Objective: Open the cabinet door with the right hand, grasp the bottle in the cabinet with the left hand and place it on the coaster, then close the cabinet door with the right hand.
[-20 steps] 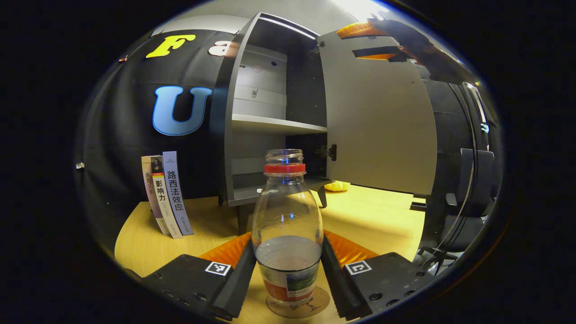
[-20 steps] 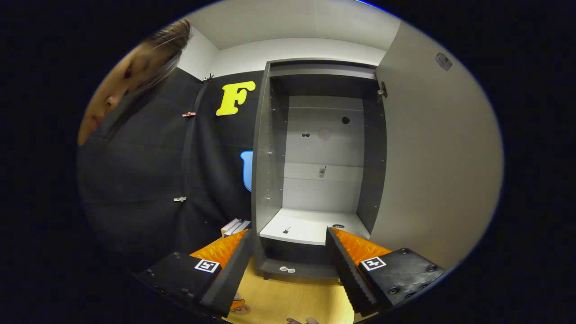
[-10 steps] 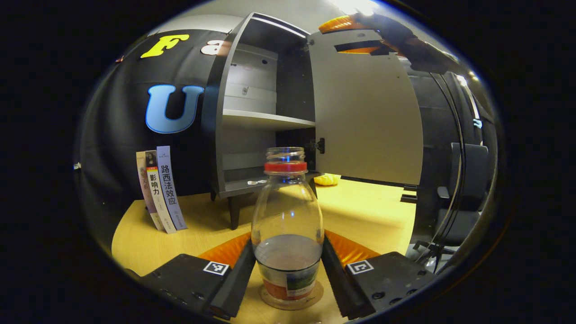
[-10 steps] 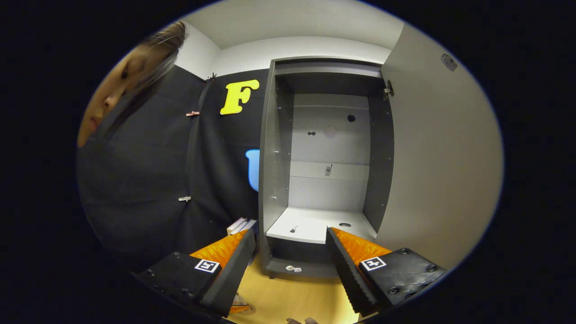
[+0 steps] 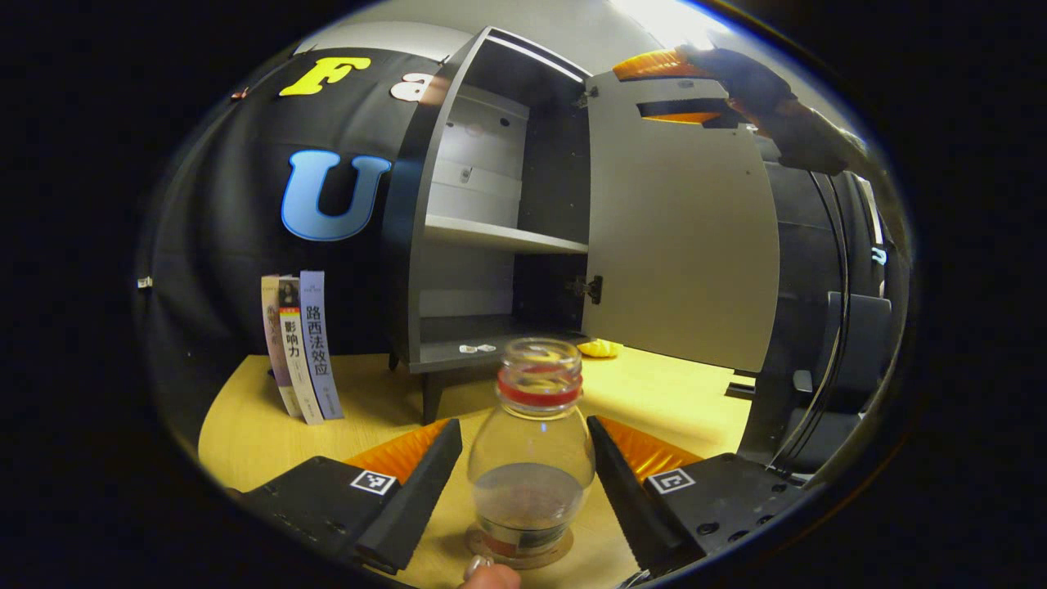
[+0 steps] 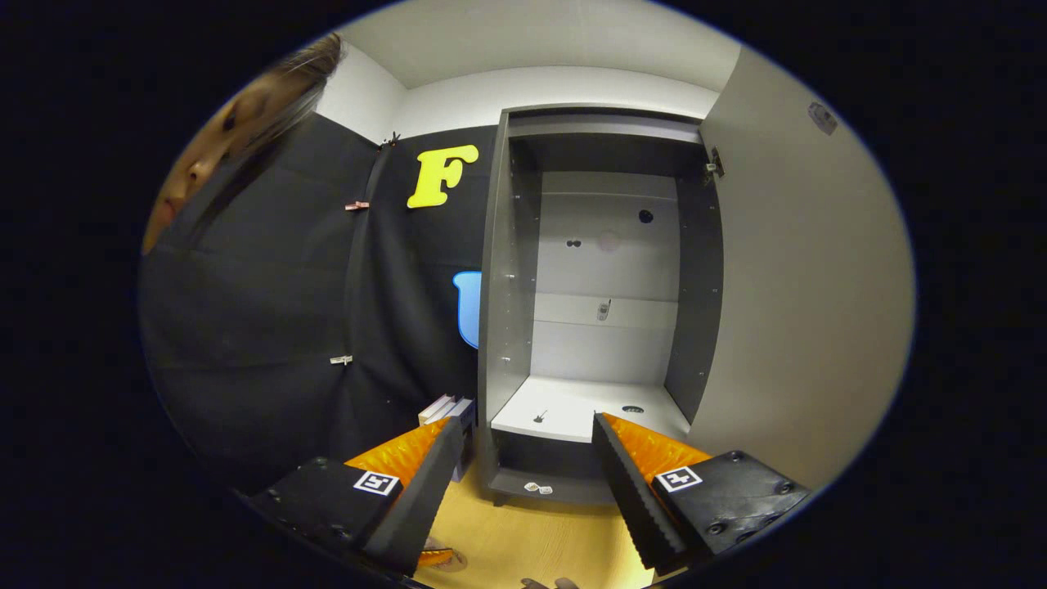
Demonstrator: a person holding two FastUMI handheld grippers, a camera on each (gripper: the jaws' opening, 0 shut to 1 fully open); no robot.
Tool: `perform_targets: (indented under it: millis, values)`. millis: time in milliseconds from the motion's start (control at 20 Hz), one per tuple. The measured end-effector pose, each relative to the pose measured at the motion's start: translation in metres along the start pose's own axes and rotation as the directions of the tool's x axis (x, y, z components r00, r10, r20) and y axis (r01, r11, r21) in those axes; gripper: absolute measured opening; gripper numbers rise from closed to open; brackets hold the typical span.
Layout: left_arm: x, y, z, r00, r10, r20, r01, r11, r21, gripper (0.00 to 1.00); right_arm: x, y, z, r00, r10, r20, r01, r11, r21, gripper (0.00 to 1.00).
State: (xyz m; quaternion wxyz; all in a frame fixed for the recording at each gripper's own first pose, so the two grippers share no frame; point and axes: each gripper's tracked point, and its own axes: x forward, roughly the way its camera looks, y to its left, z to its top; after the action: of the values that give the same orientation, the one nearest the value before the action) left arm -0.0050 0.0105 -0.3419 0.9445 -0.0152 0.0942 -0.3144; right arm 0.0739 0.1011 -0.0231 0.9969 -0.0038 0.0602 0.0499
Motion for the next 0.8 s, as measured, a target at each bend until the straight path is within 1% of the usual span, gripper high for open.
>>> perform_targets:
  millis: [100, 200, 250, 400, 500, 550, 600, 650, 750, 800]
  values:
    - [-0.001, -0.004, 0.016, 1.0, -0.013, 0.01, 0.013, 1.0, 0.016, 0.96, -0.006, -0.009, 0.005, 0.999, -0.023, 0.022, 0.023, 1.0, 0.003, 0.98]
    - [-0.002, -0.01, 0.037, 1.0, -0.021, 0.011, 0.021, 0.999, 0.035, 0.96, -0.015, -0.023, 0.007, 0.997, -0.063, 0.032, 0.063, 0.998, 0.003, 0.98]
    - [-0.004, -0.013, 0.05, 1.0, -0.022, 0.017, 0.021, 0.999, 0.046, 0.96, -0.008, -0.021, 0.01, 0.996, -0.081, 0.032, 0.081, 0.997, 0.001, 0.98]
    - [-0.007, -0.036, 0.105, 0.996, -0.065, 0.067, 0.06, 0.996, 0.069, 0.96, -0.042, -0.046, 0.01, 0.99, -0.139, 0.037, 0.14, 0.99, -0.021, 0.98]
    - [-0.001, -0.059, 0.139, 0.989, -0.114, 0.094, 0.109, 0.992, 0.059, 0.96, -0.068, -0.068, 0.004, 0.98, -0.196, 0.028, 0.196, 0.981, -0.012, 0.98]
    - [0.004, -0.075, 0.155, 0.983, -0.153, 0.103, 0.147, 0.987, 0.056, 0.94, -0.083, -0.078, 0.001, 0.975, -0.223, 0.021, 0.223, 0.975, 0.001, 0.97]
    - [0.01, -0.092, 0.17, 0.975, -0.191, 0.111, 0.186, 0.981, 0.054, 0.95, -0.099, -0.086, -0.002, 0.969, -0.245, 0.013, 0.245, 0.97, 0.014, 0.94]
    - [0.017, -0.108, 0.183, 0.967, -0.227, 0.118, 0.222, 0.974, 0.05, 0.95, -0.115, -0.093, -0.006, 0.965, -0.261, 0.004, 0.26, 0.965, 0.028, 0.94]
    - [0.031, -0.137, 0.202, 0.95, -0.283, 0.132, 0.284, 0.959, 0.012, 0.94, -0.147, -0.106, -0.012, 0.955, -0.297, -0.009, 0.297, 0.954, 0.035, 0.94]
    - [0.039, -0.152, 0.208, 0.942, -0.307, 0.137, 0.312, 0.95, -0.023, 0.96, -0.163, -0.115, -0.014, 0.948, -0.318, -0.014, 0.318, 0.947, 0.033, 0.98]
